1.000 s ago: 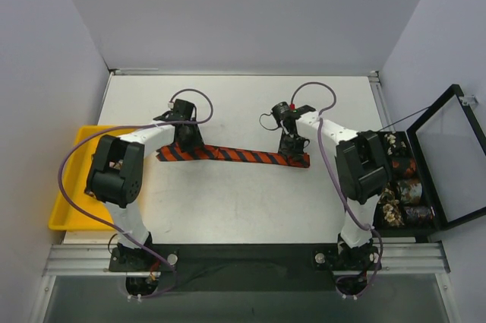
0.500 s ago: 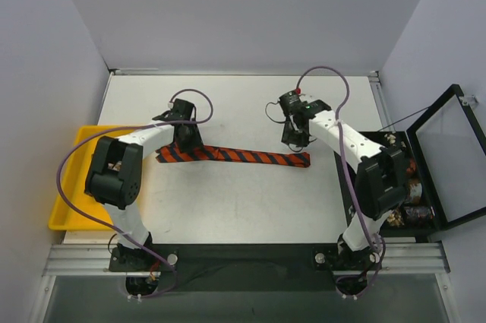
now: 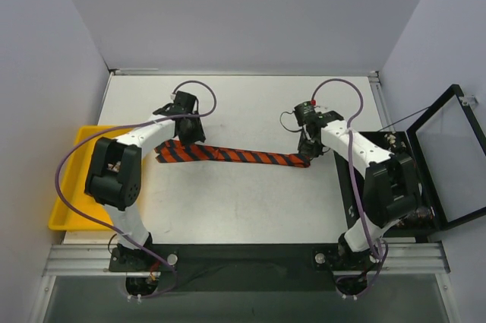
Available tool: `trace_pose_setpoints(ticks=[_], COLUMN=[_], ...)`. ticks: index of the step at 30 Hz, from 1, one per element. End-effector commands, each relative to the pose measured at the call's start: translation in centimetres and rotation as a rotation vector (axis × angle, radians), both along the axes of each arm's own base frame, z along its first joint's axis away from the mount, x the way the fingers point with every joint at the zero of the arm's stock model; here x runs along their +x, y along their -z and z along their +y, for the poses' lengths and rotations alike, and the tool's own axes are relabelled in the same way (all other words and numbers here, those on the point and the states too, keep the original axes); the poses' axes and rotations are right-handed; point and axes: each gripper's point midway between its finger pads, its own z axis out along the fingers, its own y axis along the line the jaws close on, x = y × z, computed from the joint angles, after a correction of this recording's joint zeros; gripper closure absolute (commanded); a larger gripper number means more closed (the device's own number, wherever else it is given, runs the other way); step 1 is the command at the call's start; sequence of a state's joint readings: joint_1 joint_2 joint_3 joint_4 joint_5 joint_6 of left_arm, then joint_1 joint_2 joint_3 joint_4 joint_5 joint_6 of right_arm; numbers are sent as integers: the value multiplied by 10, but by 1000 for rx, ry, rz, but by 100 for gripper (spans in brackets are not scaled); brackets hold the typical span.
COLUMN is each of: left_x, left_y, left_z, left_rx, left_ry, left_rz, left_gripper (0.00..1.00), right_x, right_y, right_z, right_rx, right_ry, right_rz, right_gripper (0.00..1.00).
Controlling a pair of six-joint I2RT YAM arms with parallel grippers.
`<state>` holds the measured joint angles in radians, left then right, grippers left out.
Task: Roll the ties
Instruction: Roll the tie
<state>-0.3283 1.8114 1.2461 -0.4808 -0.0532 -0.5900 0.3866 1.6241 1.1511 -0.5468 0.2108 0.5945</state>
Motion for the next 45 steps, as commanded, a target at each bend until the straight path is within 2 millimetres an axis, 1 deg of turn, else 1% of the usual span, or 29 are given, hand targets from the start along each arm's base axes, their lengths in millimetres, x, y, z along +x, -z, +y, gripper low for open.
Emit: trace_pose_setpoints(ticks=[1,6,11,15,17,18,21,22,23,25,26,27,28,29,30,31,32,33,34,35,36,37,38,39,41,42,43,44,45], left_x=[8,1,-7,-11,-12,-12,-13,-14,-14,-16,-16,-17,-18,-21,-22,-25,-27,-29,-31,-34,-37,-38,-43,-44,-47,-51,-53,-52,-56], left_y=[-41,-48,-51,-53,-53,-54,-58,-60,-62,-67,-69,-71,-79,-77,-79,-82,-84,-85,-90,-87,-94,-95,-91,-96,-94,-93,-91,-90,-86], left_z=[-10,-24,-37,-39,-39,-39,-39,-39,-38,-36,-33,-31,-29,-25,-23,-18,-15,-11,-5,0,4,9,13,16,24,27,30,30,32], left_rx=[3,5,-3,-5,-4,-3,-3,-1,4,17,29,41,45,68,79,95,114,130,148,171,178,195,212,219,252,261,268,268,271], left_ry=[38,78,111,116,114,117,129,135,139,160,164,179,184,198,206,208,226,230,224,231,229,223,231,228,225,224,221,221,225], left_rz=[-91,-105,-107,-110,-112,-114,-125,-132,-137,-153,-162,-171,-191,-193,-200,-214,-225,-229,-248,-246,-266,-275,-268,-289,-293,-293,-293,-305,-302], left_gripper=[51,51,51,51,51,51,51,51,47,47,46,45,44,43,41,41,39,37,36,35,33,31,30,26,25,25,25,24,23], right_x=[10,15,12,6,6,7,13,21,24,26,32,29,28,29,29,29,31,32,32,32,32,32,29,30,28,30,34,33,34], right_y=[1,21,44,61,65,64,48,36,22,3,-16,-24,-33,-47,-53,-61,-67,-72,-78,-80,-83,-82,-80,-80,-75,-75,-73,-70,-66], right_z=[3,10,13,19,22,24,25,28,27,25,25,24,24,20,17,15,10,7,5,9,8,6,3,-1,-2,-4,-4,-4,-2], right_rx=[12,33,42,81,96,108,111,114,108,92,77,66,55,14,-10,-30,-78,-105,-125,-128,-161,-184,-202,-239,-230,-255,-267,-269,-277], right_ry=[-7,-13,0,23,25,23,-9,-24,-58,-105,-172,-213,-263,-341,-387,-427,-513,-552,-608,-686,-774,-842,-888,-960,-1023,-1076,-1093,-1127,-1221], right_rz=[-26,0,50,78,84,82,46,16,-12,-30,-62,-54,-56,-54,-55,-69,-73,-82,-93,-95,-89,-75,-45,-30,-16,-11,-1,19,44], right_gripper=[89,89,89,90,91,91,91,89,85,80,75,72,70,67,65,53,45,40,38,30,27,22,21,20,22,25,27,27,24])
